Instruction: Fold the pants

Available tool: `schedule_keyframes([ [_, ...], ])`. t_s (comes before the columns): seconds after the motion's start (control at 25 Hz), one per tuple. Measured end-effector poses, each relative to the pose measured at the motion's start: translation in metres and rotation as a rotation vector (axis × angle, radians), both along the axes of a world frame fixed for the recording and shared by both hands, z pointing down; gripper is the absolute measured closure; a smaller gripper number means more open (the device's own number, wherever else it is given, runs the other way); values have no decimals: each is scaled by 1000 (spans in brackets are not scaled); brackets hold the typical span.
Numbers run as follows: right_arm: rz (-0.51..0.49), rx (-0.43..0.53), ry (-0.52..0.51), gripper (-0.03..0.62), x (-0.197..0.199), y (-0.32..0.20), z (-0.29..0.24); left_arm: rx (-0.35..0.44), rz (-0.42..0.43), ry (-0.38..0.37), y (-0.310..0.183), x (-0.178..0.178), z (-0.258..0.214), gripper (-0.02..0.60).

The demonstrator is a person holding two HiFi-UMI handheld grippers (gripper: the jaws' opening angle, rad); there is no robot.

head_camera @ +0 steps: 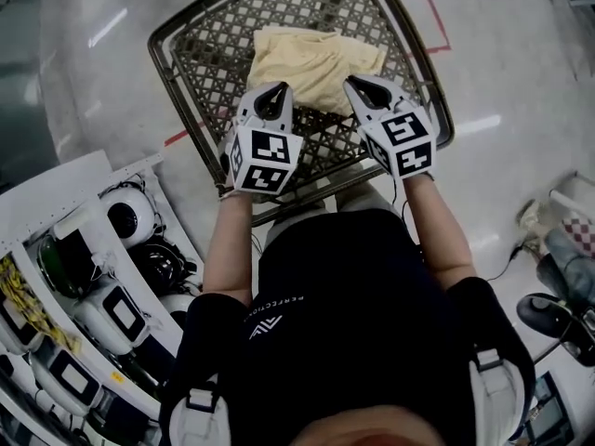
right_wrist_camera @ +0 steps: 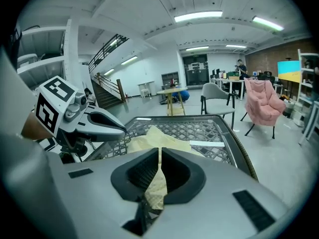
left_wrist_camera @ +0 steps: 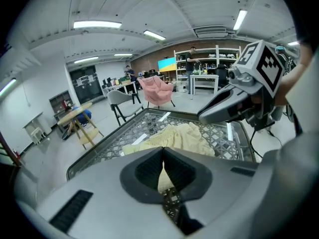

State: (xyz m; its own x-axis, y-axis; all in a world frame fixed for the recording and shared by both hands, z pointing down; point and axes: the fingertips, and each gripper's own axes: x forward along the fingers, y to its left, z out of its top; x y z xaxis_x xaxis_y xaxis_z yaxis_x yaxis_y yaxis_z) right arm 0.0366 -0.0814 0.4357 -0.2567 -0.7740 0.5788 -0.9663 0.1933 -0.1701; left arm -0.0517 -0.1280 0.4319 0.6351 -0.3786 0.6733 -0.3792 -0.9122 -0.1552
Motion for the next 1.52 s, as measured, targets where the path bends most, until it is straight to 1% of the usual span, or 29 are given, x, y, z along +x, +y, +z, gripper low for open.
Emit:
schedule_keyframes([
  [0.16, -8, 1, -3, 549, -10, 13, -8, -15, -21, 36, 11, -10, -11, 568],
  [0.48, 7, -6, -35, 553, -23, 36, -9, -28, -39, 42, 29, -30, -15, 568],
  [0.68, 12, -4, -42, 554, -34, 40, -13, -49, -48, 40, 37, -42, -11, 568],
  [0.88, -9, 12, -35, 559, -45, 40, -25, -57, -56, 56, 43, -47, -14, 568],
  [1.0, -14, 23, -39, 559, -50, 41, -29, -50, -57, 65, 46, -46, -17, 568],
  [1.52, -16, 51, -61, 560, -61, 43, -34, -32, -85, 52, 48, -57, -22, 568],
])
